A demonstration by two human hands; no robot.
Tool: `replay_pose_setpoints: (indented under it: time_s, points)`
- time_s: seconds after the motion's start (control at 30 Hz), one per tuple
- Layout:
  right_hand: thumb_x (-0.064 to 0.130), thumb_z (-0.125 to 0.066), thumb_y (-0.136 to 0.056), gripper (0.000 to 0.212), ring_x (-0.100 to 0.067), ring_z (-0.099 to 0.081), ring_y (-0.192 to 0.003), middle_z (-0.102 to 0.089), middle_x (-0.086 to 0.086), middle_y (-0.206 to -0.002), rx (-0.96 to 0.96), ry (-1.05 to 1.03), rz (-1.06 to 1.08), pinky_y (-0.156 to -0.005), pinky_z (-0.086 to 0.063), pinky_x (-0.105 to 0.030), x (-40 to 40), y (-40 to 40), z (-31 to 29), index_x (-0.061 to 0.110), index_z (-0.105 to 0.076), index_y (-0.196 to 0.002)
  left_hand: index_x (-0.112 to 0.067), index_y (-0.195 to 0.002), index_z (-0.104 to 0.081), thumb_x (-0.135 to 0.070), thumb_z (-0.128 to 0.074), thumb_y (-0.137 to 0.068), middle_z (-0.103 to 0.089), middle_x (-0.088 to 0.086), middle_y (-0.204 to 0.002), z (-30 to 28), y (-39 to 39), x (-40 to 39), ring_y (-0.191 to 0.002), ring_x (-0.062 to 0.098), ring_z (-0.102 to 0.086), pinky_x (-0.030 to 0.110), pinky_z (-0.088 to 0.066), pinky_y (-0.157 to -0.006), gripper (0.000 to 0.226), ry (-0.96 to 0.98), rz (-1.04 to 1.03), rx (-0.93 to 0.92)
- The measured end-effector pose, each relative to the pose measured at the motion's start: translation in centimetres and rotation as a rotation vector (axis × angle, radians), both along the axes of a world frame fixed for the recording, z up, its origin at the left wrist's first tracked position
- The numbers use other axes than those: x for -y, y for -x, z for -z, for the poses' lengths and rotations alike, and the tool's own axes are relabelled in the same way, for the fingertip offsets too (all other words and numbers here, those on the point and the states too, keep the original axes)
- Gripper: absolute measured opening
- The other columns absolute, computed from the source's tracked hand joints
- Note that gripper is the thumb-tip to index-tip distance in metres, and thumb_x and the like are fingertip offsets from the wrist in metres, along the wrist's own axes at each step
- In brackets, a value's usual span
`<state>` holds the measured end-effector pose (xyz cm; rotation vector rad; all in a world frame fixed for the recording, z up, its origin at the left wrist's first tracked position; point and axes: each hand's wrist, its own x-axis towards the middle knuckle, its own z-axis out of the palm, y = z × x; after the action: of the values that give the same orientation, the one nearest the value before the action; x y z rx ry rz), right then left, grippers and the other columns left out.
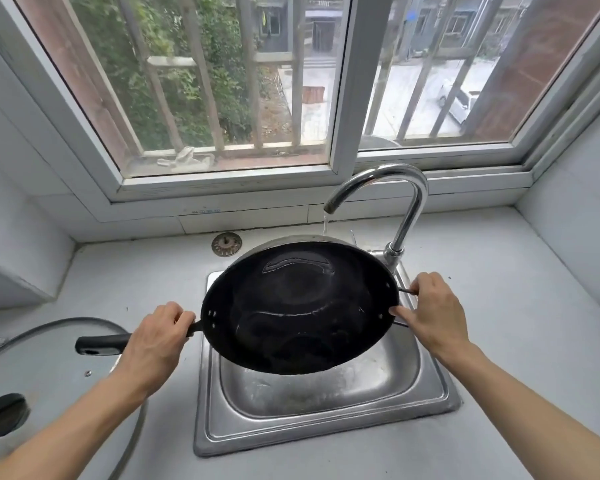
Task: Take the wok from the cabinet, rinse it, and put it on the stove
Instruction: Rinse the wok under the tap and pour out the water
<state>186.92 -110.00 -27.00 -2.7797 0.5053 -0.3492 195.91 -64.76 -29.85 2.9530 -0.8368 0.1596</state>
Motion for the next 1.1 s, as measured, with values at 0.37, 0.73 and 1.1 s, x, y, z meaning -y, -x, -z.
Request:
replay_pose_setpoints:
  time_s: [0.37,0.73,1.1]
  points:
    - [0.047,-0.089,-0.056,0.054,-0.023,-0.041,-0.057,-0.046,0.001,-0.070,-0.080,0.171,-0.029,-0.056,-0.030,-0.031,1.5,-0.7,1.0,0.015,-0.048,-0.072,-0.011,-0.084,-0.058,0.007,-0.077,-0.063,-0.048,0.006,-0.081,1.1,-1.5,1.0,-0.067,0.029,-0.045,0.039,-0.038,-0.050,0.034,-0.006,0.009,0.057]
    - [0.050,-0.086,-0.059,0.055,-0.022,-0.046,-0.059,-0.046,0.003,-0.073,-0.114,0.113,0.034,-0.056,-0.032,-0.031,3.5,-3.6,1.9,0.018,-0.043,-0.072,-0.009,-0.086,-0.058,0.015,-0.073,-0.057,-0.048,0.008,-0.082,1.9,-4.6,3.2,-0.066,0.028,-0.042,0.040,-0.039,-0.050,0.040,-0.038,0.008,0.074]
    - [0.049,-0.085,-0.057,0.054,-0.023,-0.048,-0.062,-0.046,0.004,-0.073,-0.149,0.035,0.089,-0.056,-0.034,-0.033,4.4,-4.3,2.9,0.018,-0.044,-0.072,-0.011,-0.083,-0.056,0.015,-0.068,-0.060,-0.047,0.007,-0.082,1.0,-6.6,4.6,-0.067,0.027,-0.040,0.038,-0.037,-0.053,0.037,-0.100,0.034,0.106]
